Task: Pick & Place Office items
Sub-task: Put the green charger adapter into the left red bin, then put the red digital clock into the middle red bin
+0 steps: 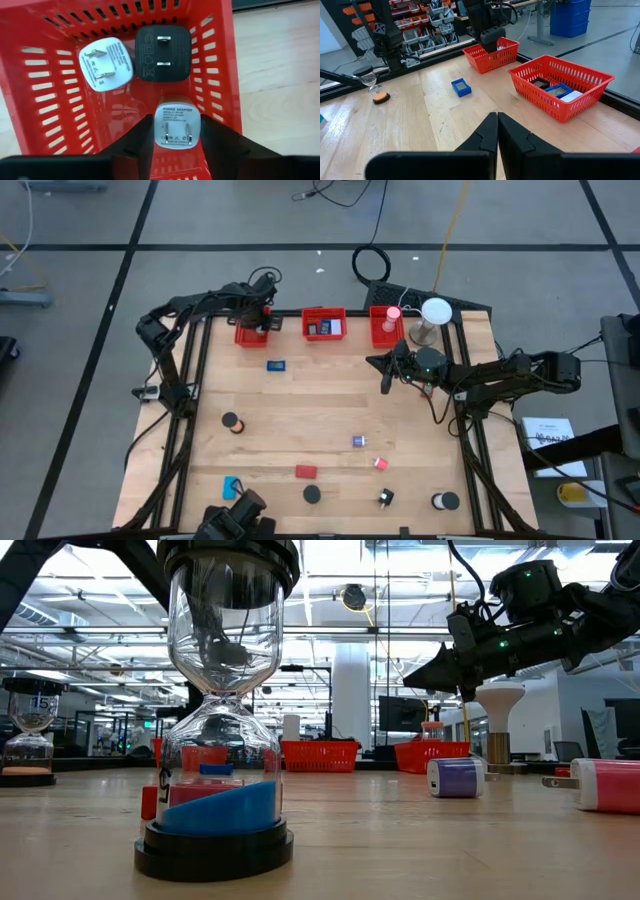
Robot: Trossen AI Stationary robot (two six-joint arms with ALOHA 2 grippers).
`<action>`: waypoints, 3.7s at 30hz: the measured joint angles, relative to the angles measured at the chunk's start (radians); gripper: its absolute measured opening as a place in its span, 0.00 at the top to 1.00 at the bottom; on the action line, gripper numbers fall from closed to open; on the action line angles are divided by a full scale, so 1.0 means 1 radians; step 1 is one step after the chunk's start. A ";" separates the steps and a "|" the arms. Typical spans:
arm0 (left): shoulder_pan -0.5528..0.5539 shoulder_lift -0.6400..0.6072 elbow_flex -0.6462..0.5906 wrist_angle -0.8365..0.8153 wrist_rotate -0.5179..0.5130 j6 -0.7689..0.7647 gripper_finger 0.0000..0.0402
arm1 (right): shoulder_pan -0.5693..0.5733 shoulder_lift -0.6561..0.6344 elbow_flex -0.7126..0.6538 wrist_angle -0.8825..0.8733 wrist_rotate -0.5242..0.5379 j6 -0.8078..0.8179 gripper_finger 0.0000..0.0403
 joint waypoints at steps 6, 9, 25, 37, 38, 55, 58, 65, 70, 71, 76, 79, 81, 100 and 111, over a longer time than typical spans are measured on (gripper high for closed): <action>-0.015 -0.001 0.000 -0.008 0.000 0.013 0.49 | 0.000 0.000 0.000 0.000 0.000 0.000 0.99; -0.021 -0.001 0.000 -0.008 0.001 0.024 0.48 | 0.000 0.000 0.000 0.000 0.000 0.000 0.99; -0.070 -0.229 0.000 -0.018 -0.073 0.040 0.56 | 0.000 0.000 0.000 0.000 0.000 0.000 0.99; -0.304 -0.343 0.001 0.107 -0.233 0.156 0.83 | 0.000 0.000 0.000 0.002 0.000 0.000 0.99; -0.325 -0.343 0.001 0.133 -0.233 0.179 0.86 | 0.000 0.000 0.000 0.001 0.000 0.000 0.99; -0.587 -0.335 -0.173 0.727 -0.126 0.323 0.99 | 0.000 0.000 0.000 0.003 0.000 0.000 0.99; -0.618 -0.336 -0.284 0.932 -0.112 0.289 0.97 | 0.000 0.000 0.000 0.003 0.000 0.000 0.99; -0.721 -0.336 -0.463 1.231 -0.107 0.296 0.99 | 0.000 0.000 0.000 0.003 0.000 0.000 0.99; -0.804 -0.335 -0.473 1.236 -0.155 0.304 0.96 | 0.000 0.000 0.000 0.003 0.000 0.000 0.99; -0.817 -0.335 -0.470 1.235 -0.158 0.309 0.95 | 0.000 0.000 0.000 0.003 0.000 0.000 0.99; -0.858 -0.335 -0.441 1.231 -0.162 0.313 0.94 | 0.000 0.000 0.000 0.003 0.000 0.000 0.99; -0.869 -0.335 -0.405 1.173 -0.164 0.305 0.94 | 0.000 0.000 0.000 0.003 0.000 0.000 0.99; -0.875 -0.335 -0.363 1.081 -0.179 0.303 0.94 | 0.000 0.000 0.000 0.003 0.000 0.000 0.99; -0.916 -0.252 -0.061 0.578 -0.239 0.273 0.94 | 0.000 -0.001 0.000 0.003 0.000 0.000 0.99; -0.946 -0.198 -0.062 0.591 -0.237 0.270 0.94 | 0.000 0.000 0.000 0.004 0.000 0.000 0.99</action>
